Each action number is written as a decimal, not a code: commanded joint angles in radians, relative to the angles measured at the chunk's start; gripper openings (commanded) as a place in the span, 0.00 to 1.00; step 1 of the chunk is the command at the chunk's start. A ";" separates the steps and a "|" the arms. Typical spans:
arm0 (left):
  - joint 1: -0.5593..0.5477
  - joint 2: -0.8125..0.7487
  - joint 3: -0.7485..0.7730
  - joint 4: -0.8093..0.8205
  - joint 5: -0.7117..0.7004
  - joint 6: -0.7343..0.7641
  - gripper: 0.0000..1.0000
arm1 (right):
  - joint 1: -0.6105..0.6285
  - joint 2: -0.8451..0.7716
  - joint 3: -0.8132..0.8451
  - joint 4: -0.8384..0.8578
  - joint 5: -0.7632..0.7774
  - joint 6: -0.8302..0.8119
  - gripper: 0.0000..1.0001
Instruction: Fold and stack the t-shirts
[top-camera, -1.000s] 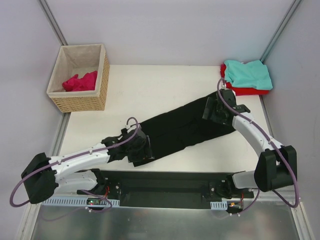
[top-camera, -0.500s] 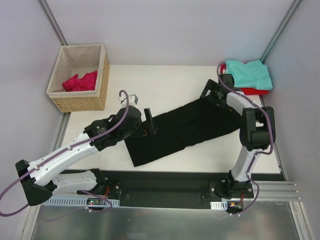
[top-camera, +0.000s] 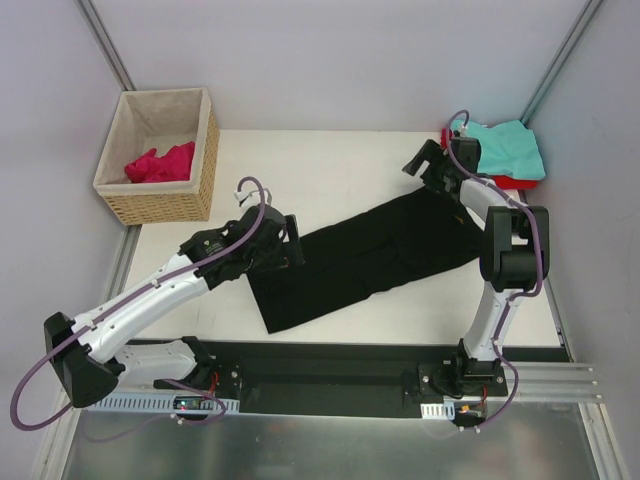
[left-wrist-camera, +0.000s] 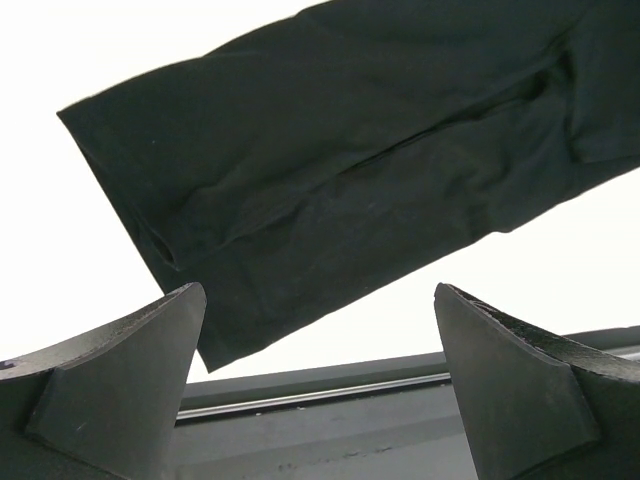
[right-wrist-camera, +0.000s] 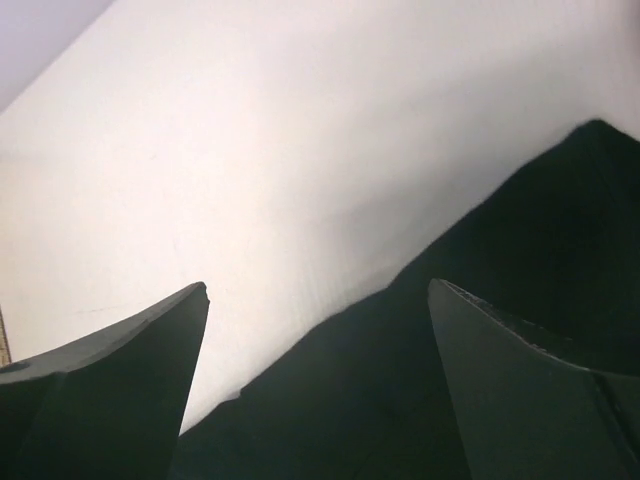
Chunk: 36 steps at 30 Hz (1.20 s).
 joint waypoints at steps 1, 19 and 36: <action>0.011 0.043 0.039 -0.012 0.019 0.030 0.99 | -0.015 -0.019 0.058 0.057 -0.042 0.009 0.96; 0.041 0.043 0.030 -0.006 0.028 0.035 0.99 | -0.032 0.053 0.062 0.064 -0.051 0.043 0.96; 0.092 0.054 0.001 0.023 0.063 0.051 0.99 | -0.032 0.159 0.101 0.003 -0.024 0.066 0.96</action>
